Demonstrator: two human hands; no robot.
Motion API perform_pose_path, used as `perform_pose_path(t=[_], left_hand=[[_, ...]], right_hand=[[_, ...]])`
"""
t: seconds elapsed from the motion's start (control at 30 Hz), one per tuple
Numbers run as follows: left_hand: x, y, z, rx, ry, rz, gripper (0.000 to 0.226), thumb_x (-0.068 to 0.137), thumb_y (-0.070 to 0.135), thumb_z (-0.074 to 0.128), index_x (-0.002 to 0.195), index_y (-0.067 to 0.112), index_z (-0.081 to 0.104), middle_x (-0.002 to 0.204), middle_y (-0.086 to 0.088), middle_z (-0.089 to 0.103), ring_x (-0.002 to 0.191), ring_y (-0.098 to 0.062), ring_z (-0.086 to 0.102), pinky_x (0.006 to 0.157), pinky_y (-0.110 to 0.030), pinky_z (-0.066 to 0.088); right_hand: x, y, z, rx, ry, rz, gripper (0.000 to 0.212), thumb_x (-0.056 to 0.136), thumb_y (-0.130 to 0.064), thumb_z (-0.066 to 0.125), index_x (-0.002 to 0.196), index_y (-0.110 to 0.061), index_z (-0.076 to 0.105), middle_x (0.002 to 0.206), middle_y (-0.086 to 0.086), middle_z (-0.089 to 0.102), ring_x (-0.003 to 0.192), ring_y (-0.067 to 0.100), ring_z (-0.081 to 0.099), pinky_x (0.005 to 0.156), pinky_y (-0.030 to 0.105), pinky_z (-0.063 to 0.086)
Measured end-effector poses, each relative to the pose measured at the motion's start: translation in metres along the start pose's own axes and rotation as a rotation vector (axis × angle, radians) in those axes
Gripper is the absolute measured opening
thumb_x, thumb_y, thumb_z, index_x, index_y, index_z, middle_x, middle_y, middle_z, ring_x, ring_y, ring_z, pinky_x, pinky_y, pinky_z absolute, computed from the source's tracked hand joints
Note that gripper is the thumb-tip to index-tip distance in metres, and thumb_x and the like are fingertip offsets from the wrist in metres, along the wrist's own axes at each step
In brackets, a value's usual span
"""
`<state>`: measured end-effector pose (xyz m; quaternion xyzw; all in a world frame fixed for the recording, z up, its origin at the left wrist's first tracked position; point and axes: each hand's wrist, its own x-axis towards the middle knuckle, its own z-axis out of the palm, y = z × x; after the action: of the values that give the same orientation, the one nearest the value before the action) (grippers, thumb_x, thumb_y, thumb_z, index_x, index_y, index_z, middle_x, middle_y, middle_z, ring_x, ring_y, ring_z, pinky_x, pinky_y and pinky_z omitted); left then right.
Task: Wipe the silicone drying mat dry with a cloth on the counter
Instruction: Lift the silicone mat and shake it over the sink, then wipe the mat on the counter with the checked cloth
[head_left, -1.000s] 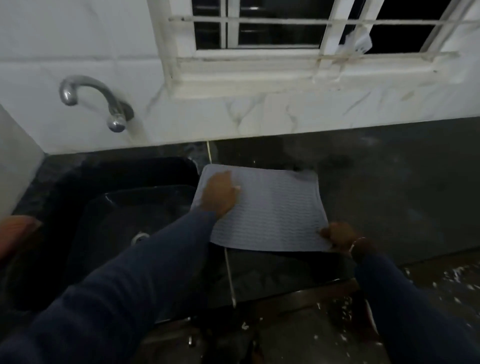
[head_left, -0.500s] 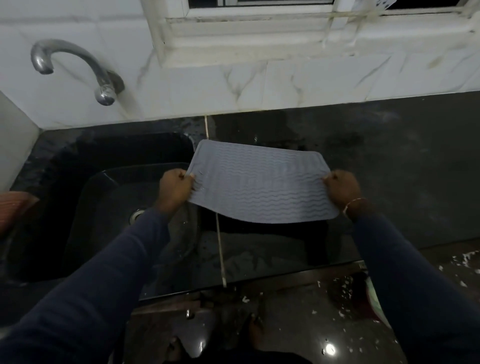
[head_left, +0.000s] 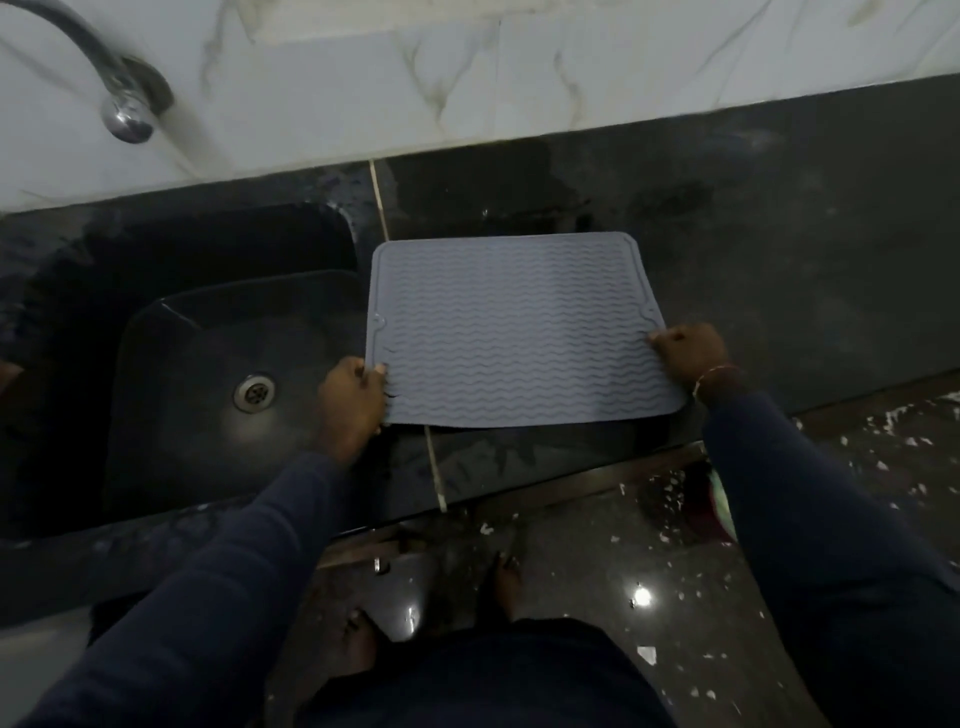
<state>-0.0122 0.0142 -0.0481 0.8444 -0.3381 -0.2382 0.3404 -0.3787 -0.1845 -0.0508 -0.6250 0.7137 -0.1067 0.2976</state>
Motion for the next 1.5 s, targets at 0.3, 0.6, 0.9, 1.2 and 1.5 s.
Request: perform_pose_path(t=[0.3, 0.6, 0.9, 1.2, 1.5], left_hand=[[0.01, -0.033, -0.019, 0.095, 0.002, -0.026, 0.037, 0.089, 0.04, 0.057, 0.066, 0.012, 0.063, 0.07, -0.007, 0.063, 0.08, -0.028, 0.063, 0.069, -0.027, 0.038], [0.022, -0.086, -0.102, 0.078, 0.046, -0.08, 0.022, 0.088, 0.027, 0.053, 0.081, 0.01, 0.065, 0.08, -0.011, 0.071, 0.072, -0.03, 0.068, 0.062, -0.025, 0.053], [0.044, -0.183, -0.277, 0.217, 0.499, -0.22, 0.028, 0.087, 0.026, 0.06, 0.112, 0.014, 0.062, 0.11, -0.015, 0.067, 0.104, -0.036, 0.06, 0.086, -0.041, 0.047], [0.103, -0.246, -0.333, 0.586, 0.258, -0.091, 0.051, 0.088, 0.026, 0.058, 0.129, -0.003, 0.046, 0.121, -0.024, 0.054, 0.108, -0.042, 0.053, 0.09, -0.047, 0.044], [0.099, -0.204, -0.328, 0.178, 0.378, -0.002, 0.03, 0.09, 0.038, 0.056, 0.094, 0.011, 0.066, 0.084, -0.013, 0.07, 0.074, -0.031, 0.066, 0.065, -0.041, 0.054]], right_hand=[[-0.046, -0.068, 0.051, -0.19, 0.29, -0.134, 0.025, 0.08, -0.013, 0.059, 0.103, -0.009, 0.068, 0.112, 0.019, 0.058, 0.109, 0.04, 0.052, 0.089, 0.046, 0.045], [-0.152, -0.233, 0.197, 0.011, -0.069, -0.562, 0.018, 0.085, -0.02, 0.059, 0.076, -0.008, 0.068, 0.081, 0.014, 0.07, 0.081, 0.035, 0.063, 0.072, 0.038, 0.047], [-0.295, -0.4, 0.317, 0.225, -0.387, -0.674, 0.011, 0.083, -0.016, 0.06, 0.075, -0.019, 0.067, 0.079, -0.003, 0.072, 0.078, 0.018, 0.066, 0.072, 0.029, 0.051], [-0.329, -0.439, 0.342, 0.035, -0.519, -0.774, 0.014, 0.087, -0.023, 0.065, 0.082, -0.011, 0.07, 0.09, 0.005, 0.073, 0.088, 0.023, 0.067, 0.08, 0.033, 0.051], [-0.299, -0.415, 0.329, 0.326, -0.604, -0.427, 0.047, 0.084, -0.05, 0.067, 0.112, -0.013, 0.056, 0.097, 0.008, 0.067, 0.08, 0.021, 0.067, 0.066, 0.032, 0.054]])
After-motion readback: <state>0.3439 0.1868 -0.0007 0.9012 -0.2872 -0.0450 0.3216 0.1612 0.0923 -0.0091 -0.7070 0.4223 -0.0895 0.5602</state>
